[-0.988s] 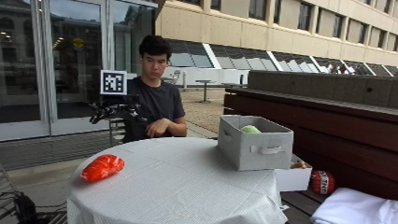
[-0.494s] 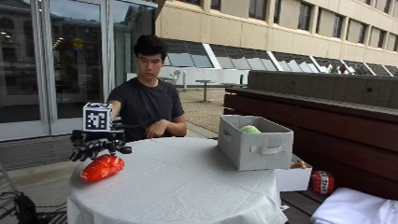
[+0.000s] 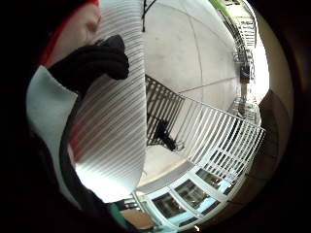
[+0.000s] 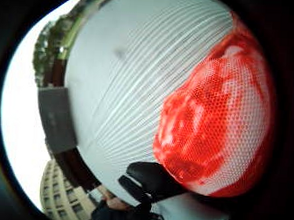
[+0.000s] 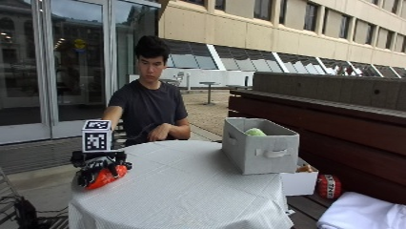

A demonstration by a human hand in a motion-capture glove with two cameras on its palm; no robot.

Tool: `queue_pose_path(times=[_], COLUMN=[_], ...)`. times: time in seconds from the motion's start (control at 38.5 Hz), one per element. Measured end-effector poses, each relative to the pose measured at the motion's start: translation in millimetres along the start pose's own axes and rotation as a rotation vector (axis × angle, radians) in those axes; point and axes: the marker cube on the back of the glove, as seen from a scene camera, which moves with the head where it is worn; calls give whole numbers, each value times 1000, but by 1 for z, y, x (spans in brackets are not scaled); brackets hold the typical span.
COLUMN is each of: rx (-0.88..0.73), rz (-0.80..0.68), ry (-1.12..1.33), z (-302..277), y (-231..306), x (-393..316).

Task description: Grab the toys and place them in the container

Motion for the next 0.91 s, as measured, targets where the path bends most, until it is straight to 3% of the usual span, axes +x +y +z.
queue_pose_path(times=[0.42,0.91], rx=[216,160], rz=[57,88], ry=[-55,-19], z=[-9,-34], y=[14,14], x=[6,-16])
